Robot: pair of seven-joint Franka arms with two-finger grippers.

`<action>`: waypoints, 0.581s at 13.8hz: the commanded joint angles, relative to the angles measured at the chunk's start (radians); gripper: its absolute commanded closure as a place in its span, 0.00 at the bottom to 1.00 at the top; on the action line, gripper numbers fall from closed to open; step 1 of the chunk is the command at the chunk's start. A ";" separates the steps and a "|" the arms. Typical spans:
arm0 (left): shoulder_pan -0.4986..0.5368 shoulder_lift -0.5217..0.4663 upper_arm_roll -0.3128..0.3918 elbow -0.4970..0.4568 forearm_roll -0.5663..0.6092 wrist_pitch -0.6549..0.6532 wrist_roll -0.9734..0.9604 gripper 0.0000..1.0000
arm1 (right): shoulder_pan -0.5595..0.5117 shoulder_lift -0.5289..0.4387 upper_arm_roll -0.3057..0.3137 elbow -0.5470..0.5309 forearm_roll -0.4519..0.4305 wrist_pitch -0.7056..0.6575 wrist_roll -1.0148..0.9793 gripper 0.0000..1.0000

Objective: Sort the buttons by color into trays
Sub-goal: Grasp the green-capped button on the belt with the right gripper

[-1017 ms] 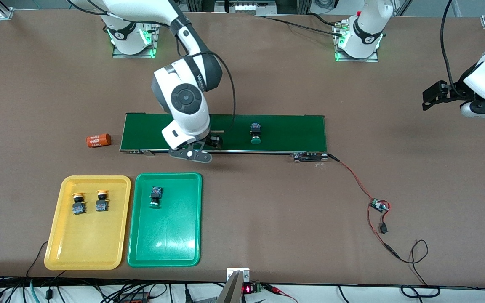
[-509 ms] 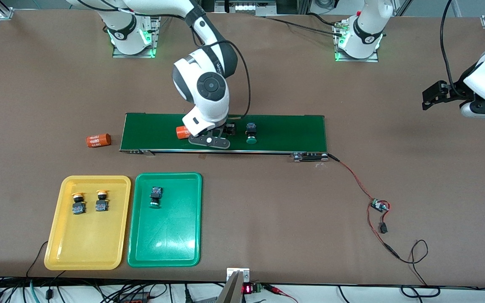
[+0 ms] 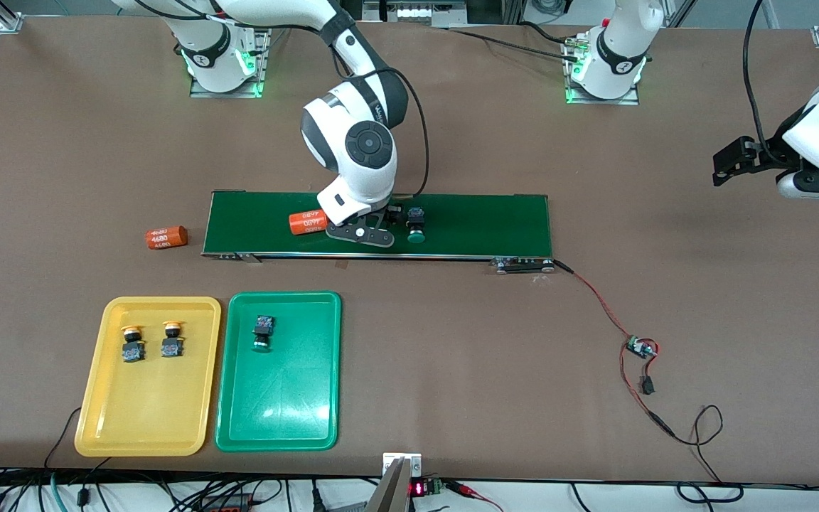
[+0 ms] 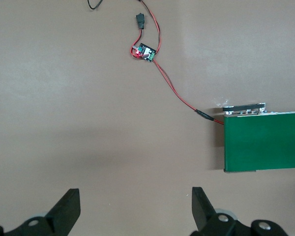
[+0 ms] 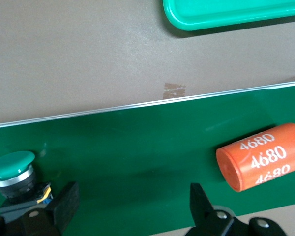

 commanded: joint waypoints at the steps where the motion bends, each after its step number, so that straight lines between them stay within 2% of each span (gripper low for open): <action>1: -0.004 -0.006 -0.003 0.009 0.017 -0.018 -0.009 0.00 | 0.010 -0.010 -0.005 -0.013 0.011 0.006 0.016 0.00; 4: -0.004 -0.006 -0.003 0.009 0.017 -0.019 -0.009 0.00 | 0.009 -0.021 -0.005 -0.013 0.025 0.000 0.013 0.00; 8: -0.004 -0.008 -0.003 0.009 0.017 -0.019 -0.009 0.00 | 0.024 -0.021 -0.005 -0.013 0.101 0.011 0.001 0.00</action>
